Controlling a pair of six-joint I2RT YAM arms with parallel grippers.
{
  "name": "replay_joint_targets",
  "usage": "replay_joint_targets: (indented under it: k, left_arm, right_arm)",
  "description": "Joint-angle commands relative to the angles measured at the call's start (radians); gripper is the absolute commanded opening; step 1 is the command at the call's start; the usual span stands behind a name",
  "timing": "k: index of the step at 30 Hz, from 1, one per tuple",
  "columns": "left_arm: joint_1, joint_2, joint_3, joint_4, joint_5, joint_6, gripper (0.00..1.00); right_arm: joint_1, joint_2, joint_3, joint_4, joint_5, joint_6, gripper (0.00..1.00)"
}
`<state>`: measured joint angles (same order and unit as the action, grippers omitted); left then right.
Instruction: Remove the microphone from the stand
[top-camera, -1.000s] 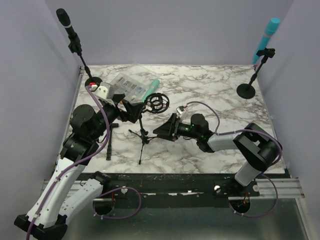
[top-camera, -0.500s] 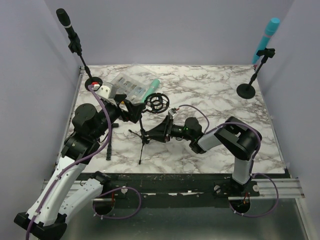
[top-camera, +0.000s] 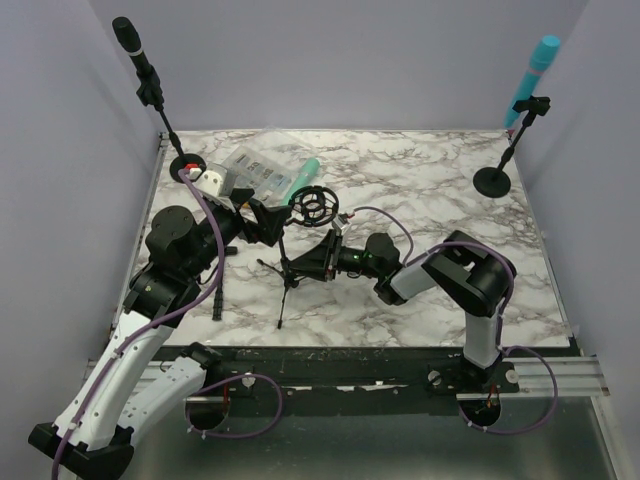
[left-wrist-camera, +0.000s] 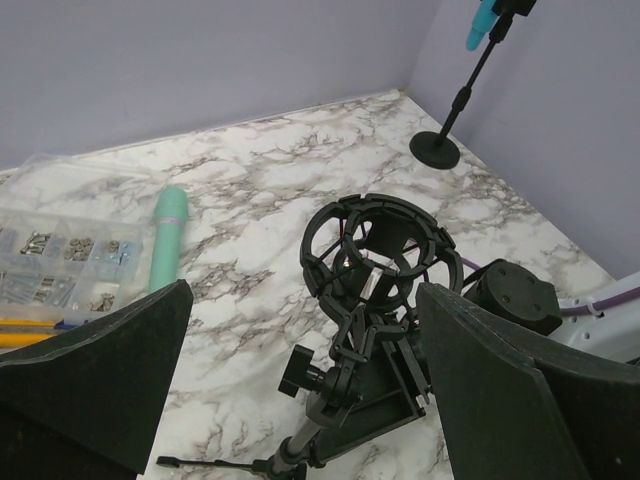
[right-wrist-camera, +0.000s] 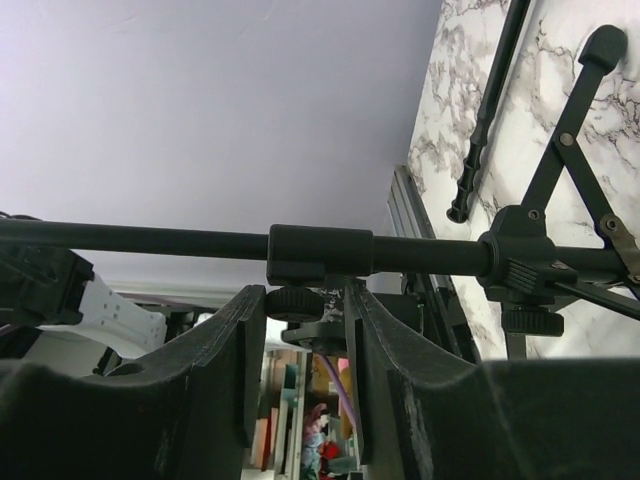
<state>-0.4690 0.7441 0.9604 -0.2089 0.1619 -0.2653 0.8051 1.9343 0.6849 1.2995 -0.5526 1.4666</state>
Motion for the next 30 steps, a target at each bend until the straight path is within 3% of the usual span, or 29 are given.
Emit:
replay_joint_targets:
  k: [1, 6, 13, 17, 25, 30]
  left_arm:
    - [-0.008, 0.0, 0.0, 0.011, 0.025, 0.012, 0.99]
    - [-0.008, 0.0, 0.002, 0.009, 0.024, 0.014, 0.99]
    - [-0.008, -0.007, 0.002, 0.009, 0.014, 0.014, 0.99]
    - [-0.008, -0.001, 0.008, 0.001, 0.004, 0.015, 0.98]
    - [-0.009, -0.004, 0.006, 0.004, 0.012, 0.009, 0.98]
    - [-0.01, -0.006, 0.006, -0.001, -0.016, 0.017, 0.99]
  right_arm:
    - [0.009, 0.034, 0.008, 0.018, 0.031, -0.026, 0.41]
    - [0.009, 0.059, 0.006, 0.03, 0.034, -0.023, 0.28]
    - [0.01, 0.093, -0.029, 0.027, 0.078, -0.092, 0.01]
    - [0.011, 0.075, -0.057, 0.016, 0.112, -0.171, 0.01]
    - [0.013, -0.066, -0.065, -0.331, 0.307, -0.446, 0.01]
    - [0.021, -0.086, -0.056, -0.383, 0.36, -0.559, 0.01]
